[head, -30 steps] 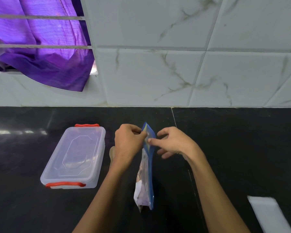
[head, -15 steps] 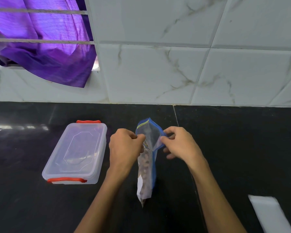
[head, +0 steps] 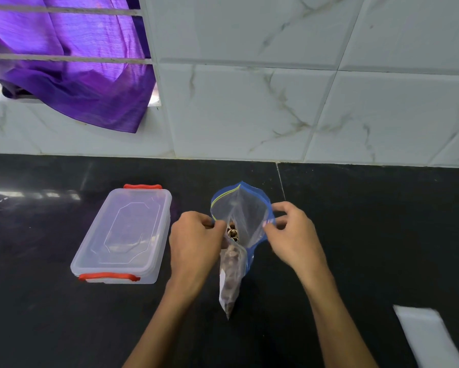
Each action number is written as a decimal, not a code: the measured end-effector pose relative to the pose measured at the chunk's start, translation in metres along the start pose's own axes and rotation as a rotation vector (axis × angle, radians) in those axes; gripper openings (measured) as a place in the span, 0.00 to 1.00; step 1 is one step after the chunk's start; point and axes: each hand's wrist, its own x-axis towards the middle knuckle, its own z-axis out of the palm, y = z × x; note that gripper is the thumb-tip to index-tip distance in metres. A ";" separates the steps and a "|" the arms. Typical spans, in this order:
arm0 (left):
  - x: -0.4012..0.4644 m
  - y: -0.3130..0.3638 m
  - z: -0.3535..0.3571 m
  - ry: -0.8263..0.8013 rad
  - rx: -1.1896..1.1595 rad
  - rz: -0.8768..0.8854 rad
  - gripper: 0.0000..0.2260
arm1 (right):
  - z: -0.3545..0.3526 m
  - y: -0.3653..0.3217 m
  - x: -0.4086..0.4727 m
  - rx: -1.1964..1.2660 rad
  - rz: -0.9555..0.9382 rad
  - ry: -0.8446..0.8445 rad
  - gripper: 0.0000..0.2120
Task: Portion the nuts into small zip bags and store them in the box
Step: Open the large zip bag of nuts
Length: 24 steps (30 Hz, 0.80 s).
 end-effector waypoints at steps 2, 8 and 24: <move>-0.004 0.001 0.000 -0.016 -0.037 0.007 0.13 | -0.002 -0.002 -0.004 -0.031 0.055 -0.073 0.29; -0.024 0.002 0.006 -0.065 -0.031 0.026 0.08 | 0.003 -0.010 -0.021 -0.063 0.076 -0.368 0.09; -0.038 -0.008 -0.008 -0.218 -0.008 -0.105 0.10 | 0.004 0.002 -0.040 -0.057 0.140 -0.355 0.34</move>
